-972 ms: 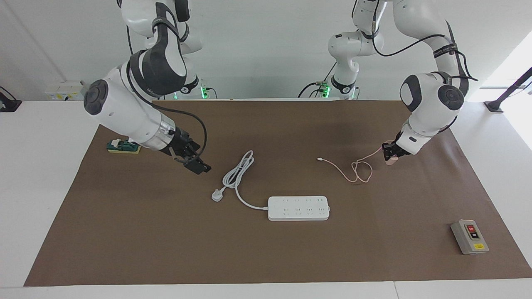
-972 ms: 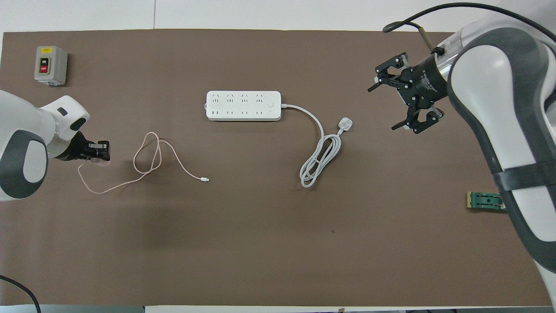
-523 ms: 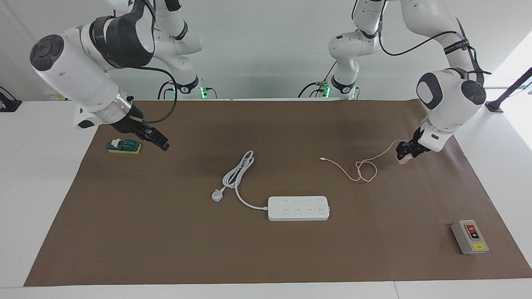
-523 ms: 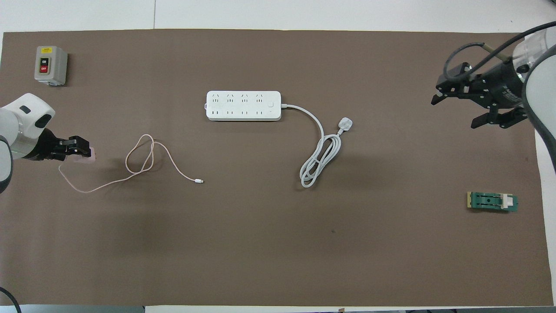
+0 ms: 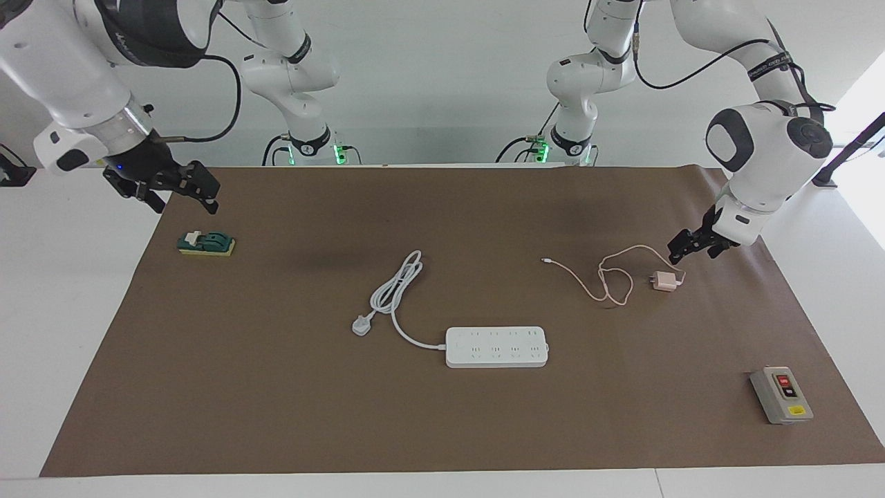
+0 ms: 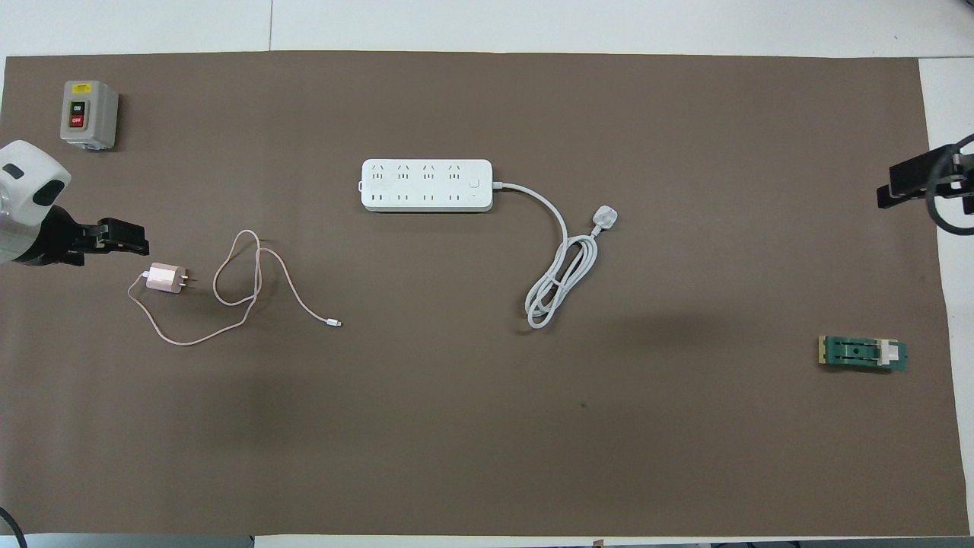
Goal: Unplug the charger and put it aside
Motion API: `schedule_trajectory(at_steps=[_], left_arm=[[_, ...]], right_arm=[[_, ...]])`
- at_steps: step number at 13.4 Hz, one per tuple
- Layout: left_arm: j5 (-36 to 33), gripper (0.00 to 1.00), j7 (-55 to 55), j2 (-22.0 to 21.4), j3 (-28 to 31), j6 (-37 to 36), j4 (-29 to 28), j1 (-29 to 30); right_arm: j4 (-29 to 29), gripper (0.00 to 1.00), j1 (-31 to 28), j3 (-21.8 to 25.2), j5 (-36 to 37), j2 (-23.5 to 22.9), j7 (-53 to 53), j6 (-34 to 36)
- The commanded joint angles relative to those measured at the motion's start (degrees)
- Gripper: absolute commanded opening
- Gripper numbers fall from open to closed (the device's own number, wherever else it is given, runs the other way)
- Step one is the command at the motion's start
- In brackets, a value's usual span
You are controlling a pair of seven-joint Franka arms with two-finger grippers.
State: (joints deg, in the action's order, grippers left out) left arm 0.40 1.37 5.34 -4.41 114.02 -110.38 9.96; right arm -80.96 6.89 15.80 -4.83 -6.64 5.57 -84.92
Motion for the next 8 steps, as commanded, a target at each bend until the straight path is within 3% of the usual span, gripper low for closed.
schedule_trajectory(at_steps=[1, 2, 5, 8], left_arm=[[0.66, 1.0, -0.58, -1.3, 0.11, -6.08, 4.46, -0.47], [0.74, 1.0, -0.67, -2.08, 0.02, -6.26, 5.25, -0.47], [0.66, 1.0, -0.76, -5.77, 0.02, -8.88, 6.48, -0.47], [0.31, 1.0, -3.47, -5.96, -0.07, -18.01, 13.41, -0.99]], right_arm=[[-4.02, 1.0, -2.41, -1.3, 2.09, 4.95, 5.15, 0.54], [-5.43, 1.0, -2.84, -2.25, 3.67, 6.62, 5.33, 0.54], [-11.22, 1.0, -9.86, -11.29, 6.58, 12.42, 4.72, 0.55], [-12.47, 1.0, -10.32, -12.28, 8.42, 13.06, 4.72, -0.59]])
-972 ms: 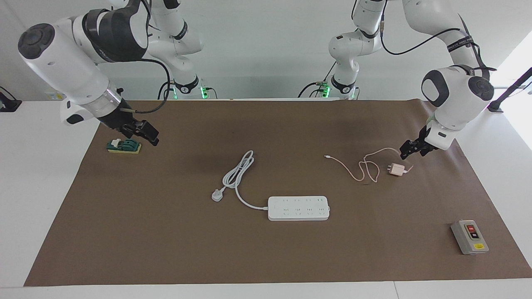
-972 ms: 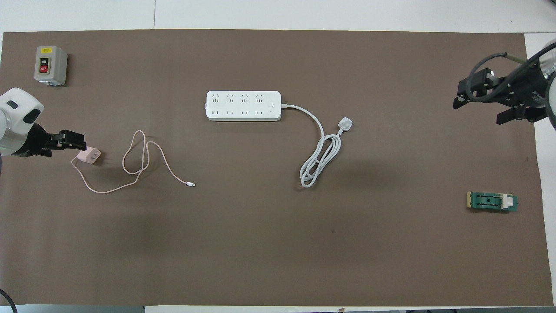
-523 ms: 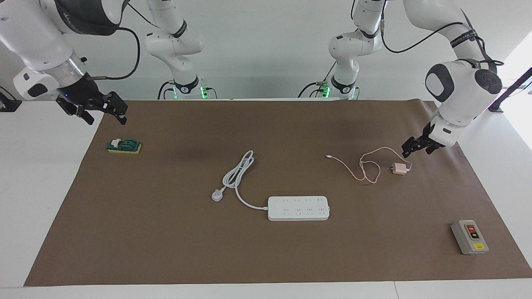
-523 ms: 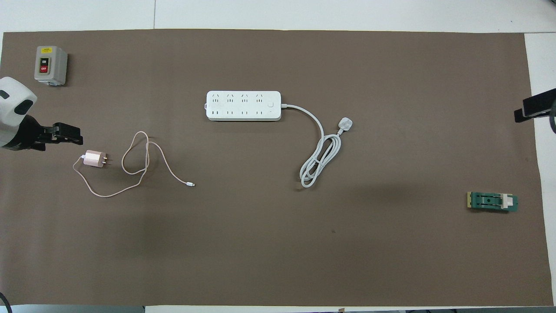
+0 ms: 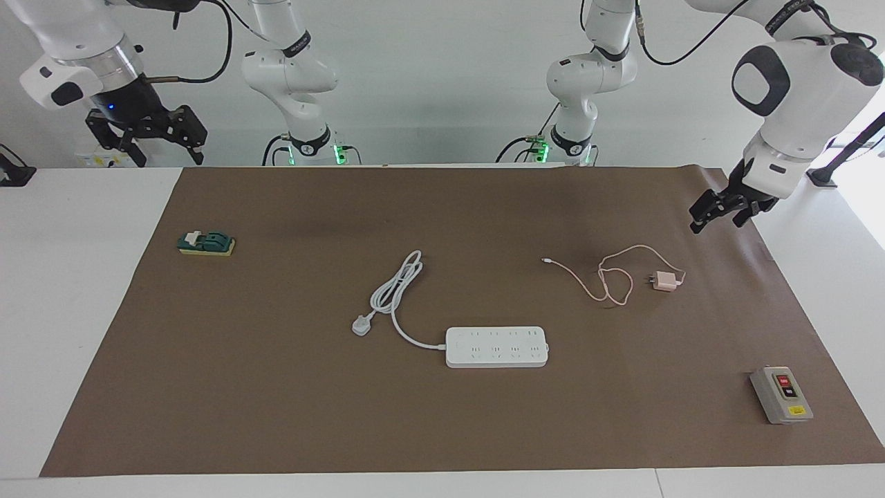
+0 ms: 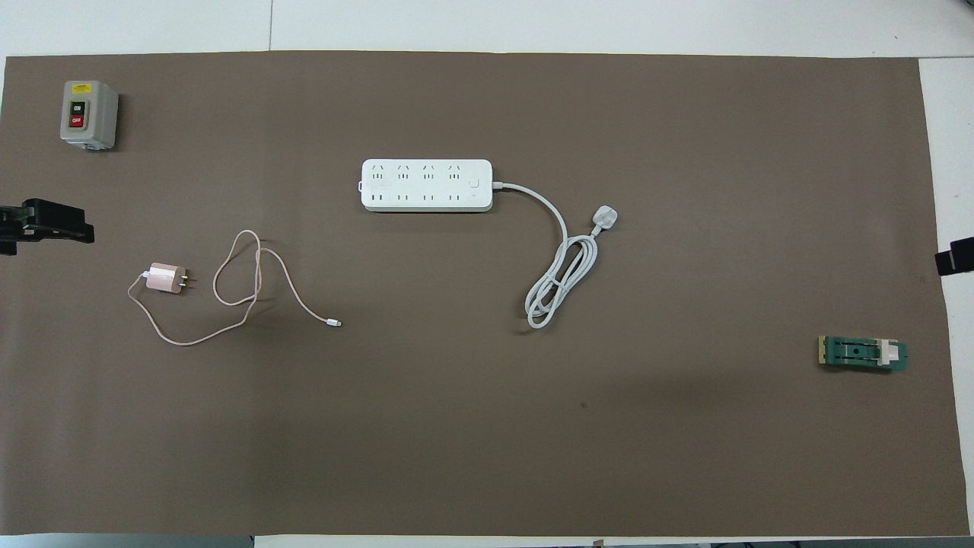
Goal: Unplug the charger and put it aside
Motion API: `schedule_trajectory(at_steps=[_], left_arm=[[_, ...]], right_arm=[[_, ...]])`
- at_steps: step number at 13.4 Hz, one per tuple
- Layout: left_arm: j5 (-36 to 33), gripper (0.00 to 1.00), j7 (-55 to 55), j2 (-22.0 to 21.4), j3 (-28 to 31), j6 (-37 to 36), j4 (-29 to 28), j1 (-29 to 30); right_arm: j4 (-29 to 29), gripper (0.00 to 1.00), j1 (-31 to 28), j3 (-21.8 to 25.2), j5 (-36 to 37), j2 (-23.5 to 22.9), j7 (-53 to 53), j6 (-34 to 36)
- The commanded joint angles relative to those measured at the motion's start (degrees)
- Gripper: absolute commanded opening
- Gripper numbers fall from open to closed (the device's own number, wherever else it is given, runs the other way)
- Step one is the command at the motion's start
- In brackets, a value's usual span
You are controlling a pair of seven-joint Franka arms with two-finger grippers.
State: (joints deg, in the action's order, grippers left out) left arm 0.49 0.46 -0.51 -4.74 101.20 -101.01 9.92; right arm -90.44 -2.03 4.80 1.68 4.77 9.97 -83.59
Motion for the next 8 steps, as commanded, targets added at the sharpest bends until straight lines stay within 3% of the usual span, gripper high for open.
schedule_trajectory(at_steps=[1, 2, 8], left_arm=[[0.13, 1.0, -3.36, 0.07, 0.26, -7.92, 6.06, -1.04], [0.13, 1.0, -3.71, -0.19, 0.26, -11.95, 7.65, -1.83], [0.39, 1.0, -5.47, -1.25, -0.53, -9.79, 7.14, -6.05]], right_arm=[[-2.81, 1.0, -1.58, -1.98, 2.01, 1.3, 0.06, -3.75], [-2.29, 1.0, -2.27, -2.34, 1.92, 0.16, -1.42, -4.99], [-2.72, 1.0, -2.28, -2.78, 1.31, 0.24, -4.34, -2.89]])
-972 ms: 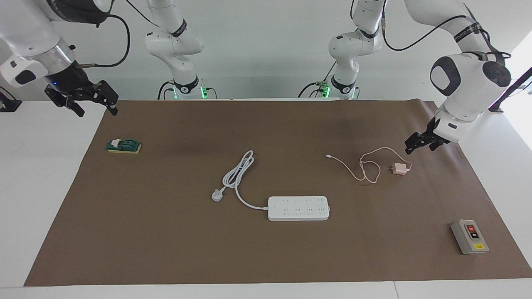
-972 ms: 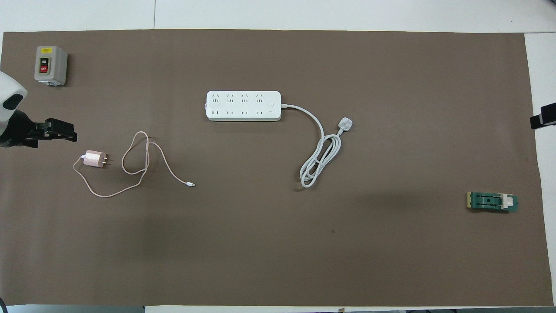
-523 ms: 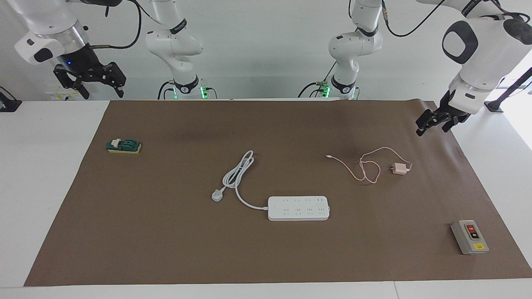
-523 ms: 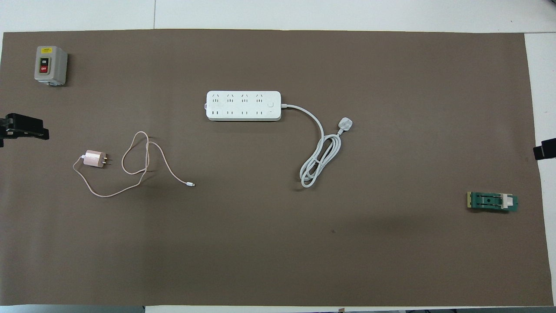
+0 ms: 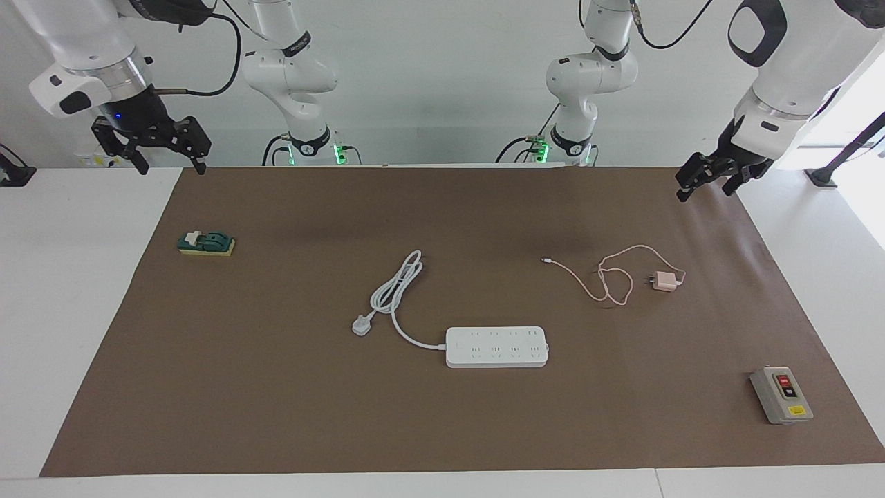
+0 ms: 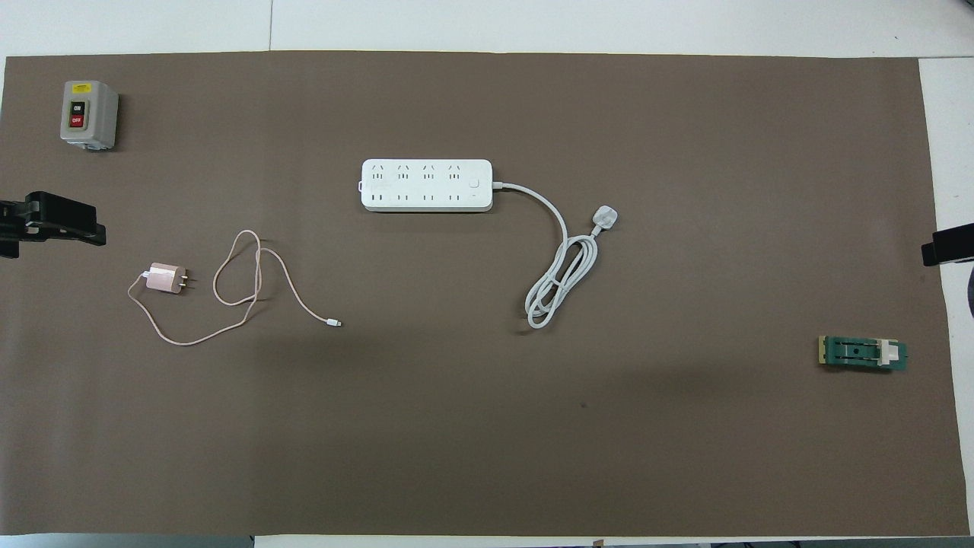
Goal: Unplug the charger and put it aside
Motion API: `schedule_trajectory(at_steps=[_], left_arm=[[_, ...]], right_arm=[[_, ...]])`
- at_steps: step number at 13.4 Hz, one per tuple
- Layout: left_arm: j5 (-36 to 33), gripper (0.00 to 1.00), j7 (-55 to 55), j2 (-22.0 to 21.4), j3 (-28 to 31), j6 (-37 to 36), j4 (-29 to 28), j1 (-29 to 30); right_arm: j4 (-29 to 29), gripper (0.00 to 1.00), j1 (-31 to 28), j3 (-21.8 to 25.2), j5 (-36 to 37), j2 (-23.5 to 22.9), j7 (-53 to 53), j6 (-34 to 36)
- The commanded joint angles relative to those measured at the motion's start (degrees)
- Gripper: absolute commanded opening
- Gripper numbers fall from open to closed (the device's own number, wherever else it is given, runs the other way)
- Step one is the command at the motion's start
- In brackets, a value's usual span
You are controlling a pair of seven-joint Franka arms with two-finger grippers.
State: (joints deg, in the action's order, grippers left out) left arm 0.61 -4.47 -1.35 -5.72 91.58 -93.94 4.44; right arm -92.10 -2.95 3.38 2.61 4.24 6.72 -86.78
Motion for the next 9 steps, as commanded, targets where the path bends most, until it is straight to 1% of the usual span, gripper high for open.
schedule_trajectory(at_steps=[1, 2, 3, 6, 9], left_arm=[[0.27, 1.0, -0.45, -0.32, 2.36, -0.44, 0.07, -4.67], [0.27, 1.0, -0.45, -0.5, 7.17, -0.87, -0.02, -9.58], [0.27, 1.0, -0.36, -0.67, 8.87, -1.23, -0.1, -11.8], [0.18, 1.0, -0.36, -0.59, 8.8, -2.11, -0.11, -11.83], [0.09, 1.0, -0.45, 0.38, 7.13, -3.87, 0.59, -11.21]], right_arm=[[-1.15, 1.0, -1.44, -1.62, 0.38, 0.68, -1.09, 0.3], [-1.33, 1.0, -1.53, -1.62, 0.38, 0.77, -1.09, 0.3], [-1.24, 1.0, -1.44, -1.71, 0.29, 0.68, -1.09, 0.3], [-1.33, 1.0, -1.53, -1.62, 0.38, 0.59, -1.01, 0.38], [-1.33, 1.0, -1.44, -1.62, 0.12, 0.68, -1.09, 0.47]])
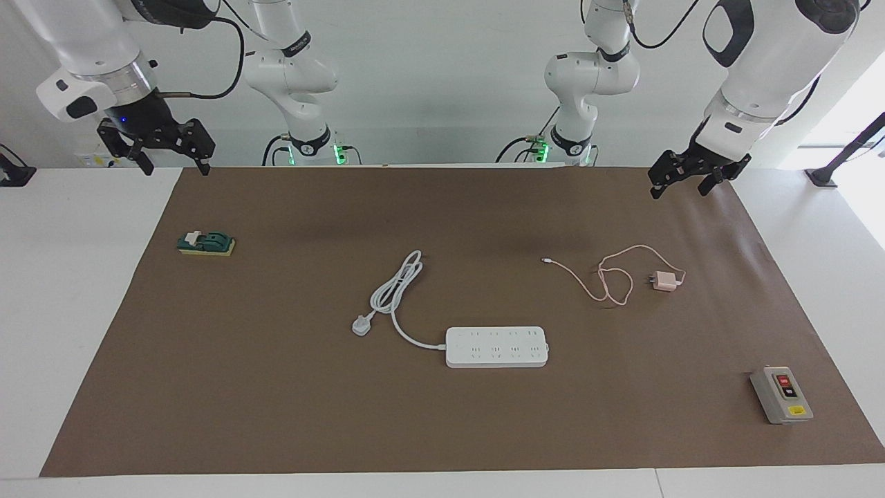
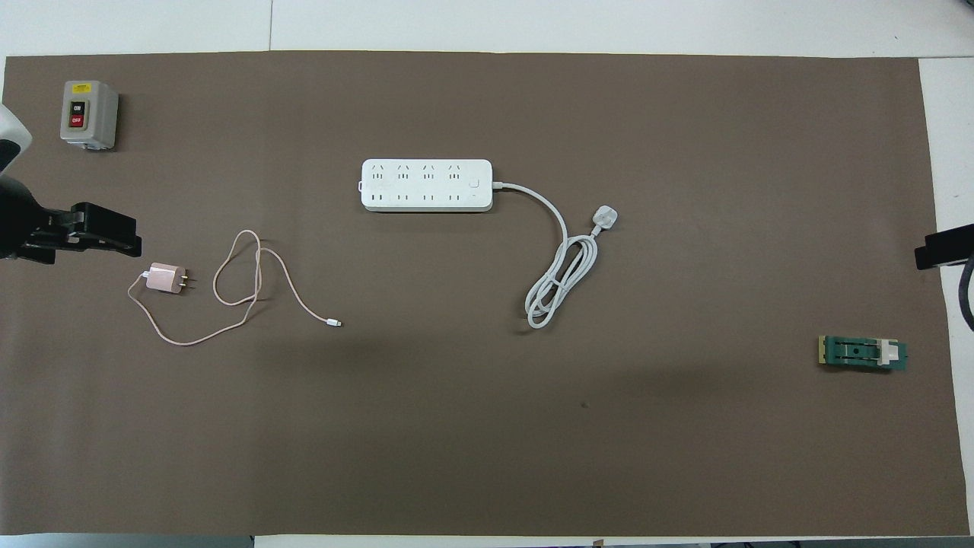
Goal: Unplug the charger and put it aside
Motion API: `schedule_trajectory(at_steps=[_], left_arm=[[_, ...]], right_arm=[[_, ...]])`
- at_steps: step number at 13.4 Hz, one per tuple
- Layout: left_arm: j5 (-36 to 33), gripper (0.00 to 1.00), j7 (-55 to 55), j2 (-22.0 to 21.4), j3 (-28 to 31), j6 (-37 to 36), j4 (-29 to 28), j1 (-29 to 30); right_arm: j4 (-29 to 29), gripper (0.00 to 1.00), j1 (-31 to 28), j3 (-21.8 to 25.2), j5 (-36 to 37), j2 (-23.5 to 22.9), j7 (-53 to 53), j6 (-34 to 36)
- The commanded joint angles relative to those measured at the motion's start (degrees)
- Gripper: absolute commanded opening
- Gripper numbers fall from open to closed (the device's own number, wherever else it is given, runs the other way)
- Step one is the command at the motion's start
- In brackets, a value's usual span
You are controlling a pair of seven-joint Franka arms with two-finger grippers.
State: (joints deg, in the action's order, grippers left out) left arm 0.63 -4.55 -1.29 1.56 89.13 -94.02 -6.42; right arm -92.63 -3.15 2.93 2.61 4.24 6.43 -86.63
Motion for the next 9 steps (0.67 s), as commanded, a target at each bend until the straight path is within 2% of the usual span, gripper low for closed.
schedule_trajectory(at_steps=[1, 3, 5, 9], left_arm=[[-0.11, 1.0, -0.37, 0.41, -0.24, -1.07, 0.76, -0.44], [-0.28, 1.0, -0.37, 0.94, -0.16, -2.19, 1.2, -0.35], [-0.28, 1.0, -0.37, 3.22, -0.68, -5.27, 3.66, -0.09], [0.07, 1.0, -0.28, 3.23, -1.12, -3.8, 2.27, 0.18]], right_arm=[[-0.89, 1.0, -1.25, -1.18, -0.84, 0.94, -0.8, 0.41], [-0.89, 1.0, -0.9, -1.18, -0.85, 0.94, -1.06, 0.5], [-0.89, 1.0, -0.81, -1.18, -0.85, 0.94, -1.06, 0.41], [-0.98, 1.0, -0.63, -1.18, -0.85, 1.03, -0.98, 0.5]])
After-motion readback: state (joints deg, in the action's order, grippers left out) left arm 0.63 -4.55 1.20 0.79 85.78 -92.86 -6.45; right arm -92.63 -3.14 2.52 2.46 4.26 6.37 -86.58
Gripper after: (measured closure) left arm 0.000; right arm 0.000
